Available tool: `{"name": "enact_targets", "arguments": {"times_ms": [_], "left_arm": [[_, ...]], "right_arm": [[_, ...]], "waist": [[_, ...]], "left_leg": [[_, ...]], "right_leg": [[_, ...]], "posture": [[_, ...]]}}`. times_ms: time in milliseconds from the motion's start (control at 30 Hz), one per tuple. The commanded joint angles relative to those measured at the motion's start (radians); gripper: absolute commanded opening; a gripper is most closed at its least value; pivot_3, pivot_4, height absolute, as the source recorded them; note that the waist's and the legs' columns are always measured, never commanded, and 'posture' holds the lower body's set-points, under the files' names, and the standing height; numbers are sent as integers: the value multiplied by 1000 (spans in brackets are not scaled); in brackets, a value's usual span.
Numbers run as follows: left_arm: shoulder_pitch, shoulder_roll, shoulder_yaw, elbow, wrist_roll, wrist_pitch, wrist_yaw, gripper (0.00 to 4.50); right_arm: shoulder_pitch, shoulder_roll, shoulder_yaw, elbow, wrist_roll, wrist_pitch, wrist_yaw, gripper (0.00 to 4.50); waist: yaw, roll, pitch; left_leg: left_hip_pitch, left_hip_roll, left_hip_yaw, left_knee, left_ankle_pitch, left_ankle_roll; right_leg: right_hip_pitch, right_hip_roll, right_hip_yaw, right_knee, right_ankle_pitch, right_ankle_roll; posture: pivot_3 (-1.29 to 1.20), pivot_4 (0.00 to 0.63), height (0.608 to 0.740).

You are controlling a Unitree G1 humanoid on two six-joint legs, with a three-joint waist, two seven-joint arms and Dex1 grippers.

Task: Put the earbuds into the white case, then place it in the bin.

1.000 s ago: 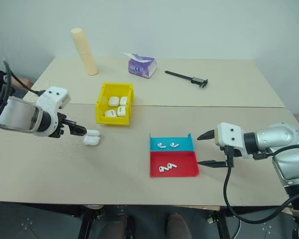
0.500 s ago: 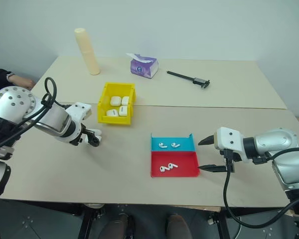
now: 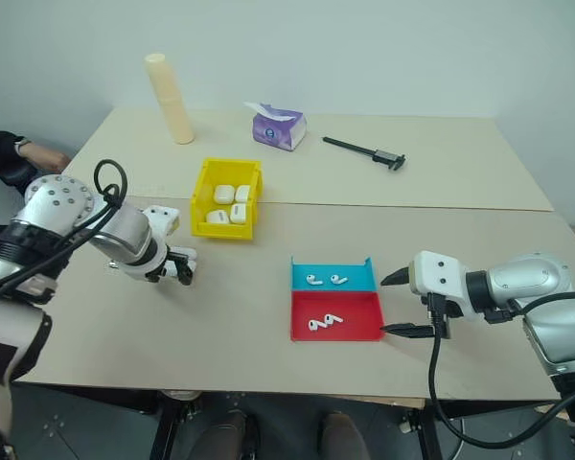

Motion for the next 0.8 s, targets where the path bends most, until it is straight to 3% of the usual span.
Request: {"name": "enact_targets", "arguments": {"times_ms": [33,400,800], "left_arm": [[-55,-26,78,43,91,28,-21,4500],[-70,-100,182,99,371,99,-177,4500],[-74,-122,193,103,522,99,-304,4500]], "right_arm": [[10,-22,-44,-30,5,13,-12,4452],[54,-38,-69,-62,7,33,-30,4452],[56,-35,-52,-65,-7,33,-44,4452]], "waist": [[-2,0,0],[-1,0,0],[-2,0,0]], "left_leg": [[0,0,0,0,0,0],[-1,0,1,0,0,-1],[-1,0,1,0,1,-1]], "right_leg": [[0,0,0,0,0,0],[0,0,-1,0,0,0],[0,0,-2,0,0,0]], "posture": [[0,150,740],[0,150,740],[0,150,740]]}}
